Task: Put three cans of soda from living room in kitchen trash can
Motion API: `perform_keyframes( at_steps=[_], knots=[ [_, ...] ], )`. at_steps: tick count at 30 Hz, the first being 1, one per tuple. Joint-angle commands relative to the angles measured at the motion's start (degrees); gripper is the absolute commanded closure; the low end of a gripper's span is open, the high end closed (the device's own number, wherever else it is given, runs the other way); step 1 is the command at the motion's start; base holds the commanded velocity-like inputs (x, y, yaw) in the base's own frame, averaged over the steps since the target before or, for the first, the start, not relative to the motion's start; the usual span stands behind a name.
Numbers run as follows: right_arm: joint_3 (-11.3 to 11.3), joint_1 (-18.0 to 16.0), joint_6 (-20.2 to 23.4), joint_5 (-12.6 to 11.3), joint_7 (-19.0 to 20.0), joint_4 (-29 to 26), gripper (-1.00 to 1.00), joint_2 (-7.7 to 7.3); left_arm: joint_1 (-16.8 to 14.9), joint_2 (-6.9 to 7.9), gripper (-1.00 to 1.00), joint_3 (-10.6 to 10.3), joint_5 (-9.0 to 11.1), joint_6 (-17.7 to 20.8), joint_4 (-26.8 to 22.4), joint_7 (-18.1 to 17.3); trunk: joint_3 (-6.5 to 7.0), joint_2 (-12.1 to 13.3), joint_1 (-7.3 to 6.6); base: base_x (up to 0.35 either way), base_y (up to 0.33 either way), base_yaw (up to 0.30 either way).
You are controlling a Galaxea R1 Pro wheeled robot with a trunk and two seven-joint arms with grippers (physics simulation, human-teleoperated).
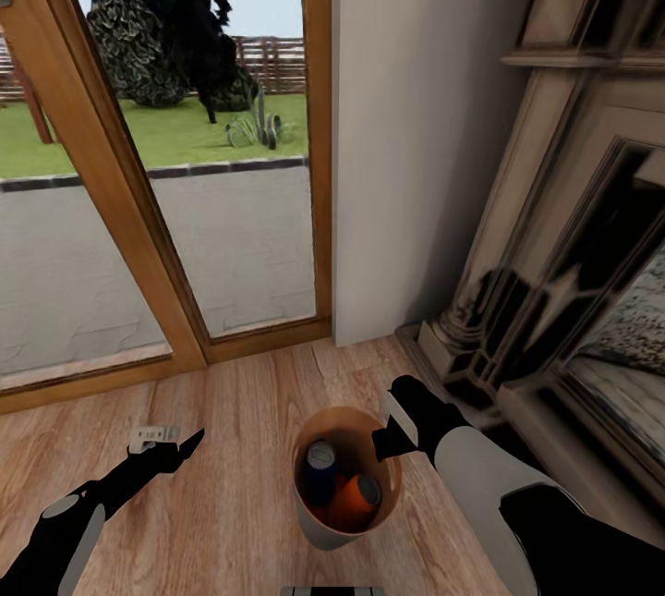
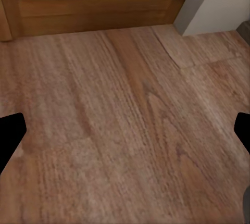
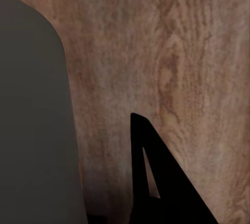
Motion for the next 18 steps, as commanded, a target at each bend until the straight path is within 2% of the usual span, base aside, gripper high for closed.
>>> perform_keyframes(
  at_steps=[1,9,12,18],
  knots=[
    [-0.2,0.0,0.0,-1.3,0.0,0.0,1.0,-0.01,0.0,0.0,-1.0,0.0,0.0,0.0,0.0,0.0,0.0,0.0,0.0,0.0,0.0,0.0],
    [-0.4,-0.2,0.0,-1.2,-0.3,-0.3,1.0,-1.8,0.0,0.0,-1.0,0.0,0.0,-0.1,0.1,0.0,0.0,0.0,0.0,0.0,0.0,0.0],
    [-0.3,-0.6,0.0,-1.1,-0.4,-0.4,1.0,-2.95,0.0,0.0,-1.0,0.0,0.0,-0.1,0.1,0.0,0.0,0.0,0.0,0.0,0.0,0.0],
    [0.0,-1.9,0.0,-1.1,-0.4,-0.3,1.0,-4.27,0.0,0.0,-1.0,0.0,-0.1,-0.1,0.1,-0.1,-1.33,-0.1,0.15,0.0,0.0,0.0]
  ],
)
